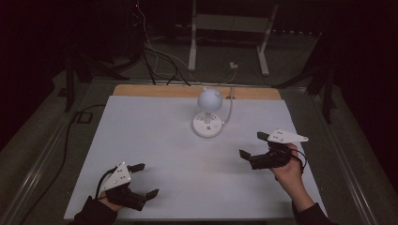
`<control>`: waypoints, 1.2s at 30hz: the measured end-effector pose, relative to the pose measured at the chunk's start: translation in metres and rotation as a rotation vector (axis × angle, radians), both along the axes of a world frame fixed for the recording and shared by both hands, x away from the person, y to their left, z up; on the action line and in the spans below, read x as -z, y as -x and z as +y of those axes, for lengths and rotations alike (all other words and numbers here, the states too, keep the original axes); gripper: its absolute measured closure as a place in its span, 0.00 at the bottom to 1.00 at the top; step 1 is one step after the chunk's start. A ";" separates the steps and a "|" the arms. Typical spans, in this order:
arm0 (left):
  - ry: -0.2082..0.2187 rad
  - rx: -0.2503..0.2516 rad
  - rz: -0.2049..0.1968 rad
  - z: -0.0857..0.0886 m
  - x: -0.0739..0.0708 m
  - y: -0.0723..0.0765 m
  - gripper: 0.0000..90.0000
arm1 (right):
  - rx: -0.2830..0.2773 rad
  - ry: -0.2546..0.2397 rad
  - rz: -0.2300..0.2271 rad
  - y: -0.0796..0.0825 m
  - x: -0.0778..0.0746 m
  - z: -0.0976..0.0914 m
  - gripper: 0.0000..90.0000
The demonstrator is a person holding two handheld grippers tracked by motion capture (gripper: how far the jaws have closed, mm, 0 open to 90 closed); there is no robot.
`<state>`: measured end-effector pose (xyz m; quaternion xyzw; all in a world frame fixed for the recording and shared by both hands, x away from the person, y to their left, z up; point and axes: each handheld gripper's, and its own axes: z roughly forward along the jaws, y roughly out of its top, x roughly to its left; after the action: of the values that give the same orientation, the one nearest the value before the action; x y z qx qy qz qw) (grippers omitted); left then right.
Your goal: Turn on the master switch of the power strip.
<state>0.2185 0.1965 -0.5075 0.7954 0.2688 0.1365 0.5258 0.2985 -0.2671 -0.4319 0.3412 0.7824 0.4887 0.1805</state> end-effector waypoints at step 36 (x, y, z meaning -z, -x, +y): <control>0.006 0.004 -0.003 0.001 -0.001 0.001 0.00 | -0.034 0.033 -0.036 -0.044 -0.022 0.037 0.00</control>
<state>0.2179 0.1971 -0.5066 0.7942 0.2668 0.1357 0.5289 0.3426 -0.2298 -0.4103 0.3160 0.7927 0.4849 0.1916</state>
